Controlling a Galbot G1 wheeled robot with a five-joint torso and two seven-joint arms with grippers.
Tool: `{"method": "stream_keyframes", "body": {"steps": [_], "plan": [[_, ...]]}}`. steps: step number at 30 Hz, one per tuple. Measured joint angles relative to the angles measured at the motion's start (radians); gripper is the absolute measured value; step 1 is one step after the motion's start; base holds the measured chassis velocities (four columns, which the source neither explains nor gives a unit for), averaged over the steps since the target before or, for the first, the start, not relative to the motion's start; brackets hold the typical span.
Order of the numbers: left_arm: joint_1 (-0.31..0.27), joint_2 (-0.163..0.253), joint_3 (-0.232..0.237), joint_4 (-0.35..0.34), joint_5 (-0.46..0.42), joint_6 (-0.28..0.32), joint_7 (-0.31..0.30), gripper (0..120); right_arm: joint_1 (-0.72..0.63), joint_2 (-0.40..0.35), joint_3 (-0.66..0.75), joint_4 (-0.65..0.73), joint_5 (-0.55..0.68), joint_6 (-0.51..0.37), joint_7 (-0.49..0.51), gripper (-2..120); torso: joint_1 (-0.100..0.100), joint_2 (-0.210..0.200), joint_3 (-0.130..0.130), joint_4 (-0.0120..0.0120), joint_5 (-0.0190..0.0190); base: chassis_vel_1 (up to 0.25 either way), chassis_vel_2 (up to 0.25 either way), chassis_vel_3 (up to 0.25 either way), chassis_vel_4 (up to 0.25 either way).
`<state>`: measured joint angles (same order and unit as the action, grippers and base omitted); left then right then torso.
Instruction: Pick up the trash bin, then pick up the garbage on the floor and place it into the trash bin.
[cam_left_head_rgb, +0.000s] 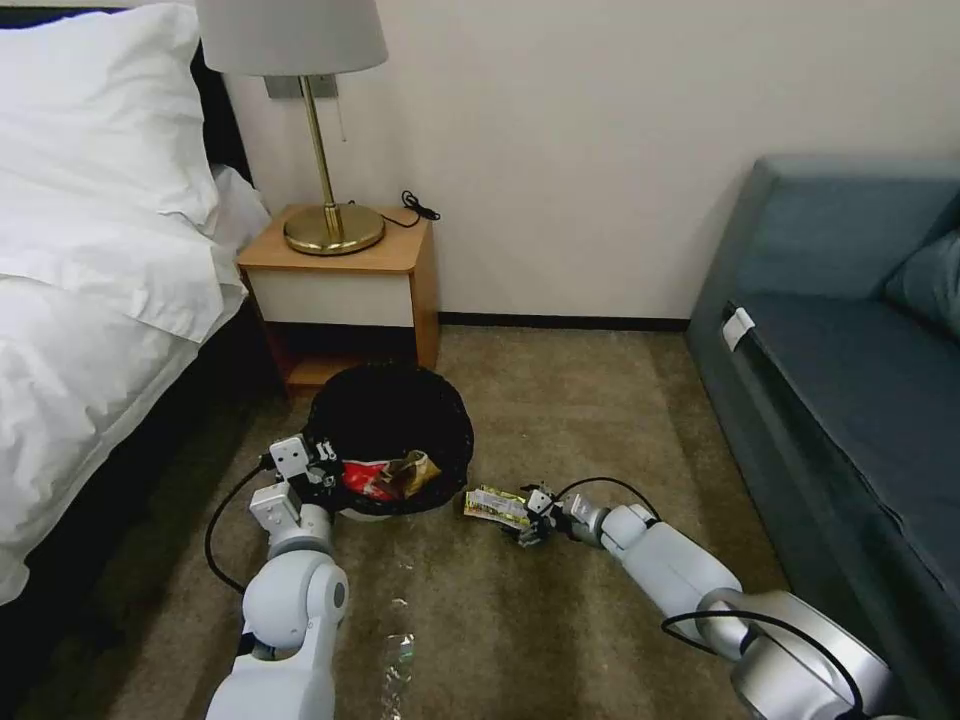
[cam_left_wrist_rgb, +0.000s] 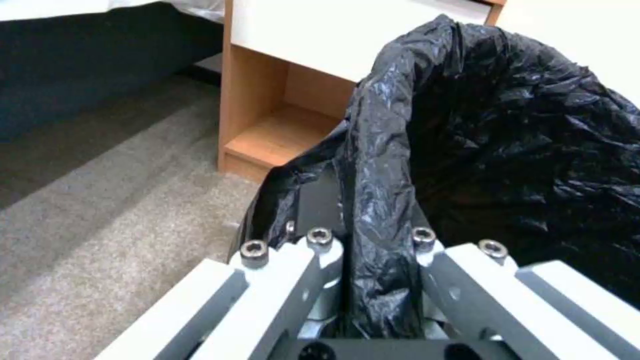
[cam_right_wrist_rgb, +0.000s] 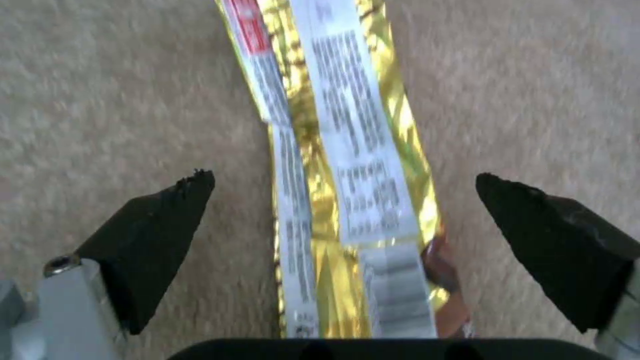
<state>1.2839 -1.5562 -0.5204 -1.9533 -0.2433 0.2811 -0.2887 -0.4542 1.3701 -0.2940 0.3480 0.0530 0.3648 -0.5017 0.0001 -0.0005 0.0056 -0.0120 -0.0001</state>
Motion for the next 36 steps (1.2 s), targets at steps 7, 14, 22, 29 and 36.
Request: {"method": "stream_keyframes", "body": {"steps": [7,14,22,29,36], "plan": [[0.004,-0.003,0.002,-0.007,0.004,0.000,-0.001,4,-0.006,0.007,0.035,-0.035,-0.005,-0.020,0.016,99,0.000,0.000,0.000,0.0000,0.0000,0.000,0.000,0.000,0.000],[0.005,-0.003,0.003,-0.011,0.005,0.000,-0.001,4,-0.012,0.001,0.050,-0.036,0.000,-0.017,0.019,80,0.000,0.000,0.000,-0.0001,-0.0001,0.000,0.000,0.000,0.000],[0.007,0.001,0.000,-0.014,0.001,0.000,-0.001,4,-0.016,0.002,0.054,-0.031,0.013,-0.012,0.020,50,0.000,0.000,0.000,0.0000,0.0000,0.000,0.000,0.000,0.000],[0.000,0.003,-0.002,-0.014,-0.003,0.001,-0.002,4,-0.022,0.001,0.057,-0.028,0.018,-0.009,0.029,22,0.000,0.000,0.000,0.0000,0.0000,0.000,0.000,0.000,0.000],[-0.007,0.000,0.003,-0.008,-0.003,0.001,-0.002,4,-0.027,-0.005,0.061,-0.026,0.018,-0.007,0.035,0,0.000,0.000,0.000,-0.0001,0.0000,0.000,0.000,0.000,0.000]]}}
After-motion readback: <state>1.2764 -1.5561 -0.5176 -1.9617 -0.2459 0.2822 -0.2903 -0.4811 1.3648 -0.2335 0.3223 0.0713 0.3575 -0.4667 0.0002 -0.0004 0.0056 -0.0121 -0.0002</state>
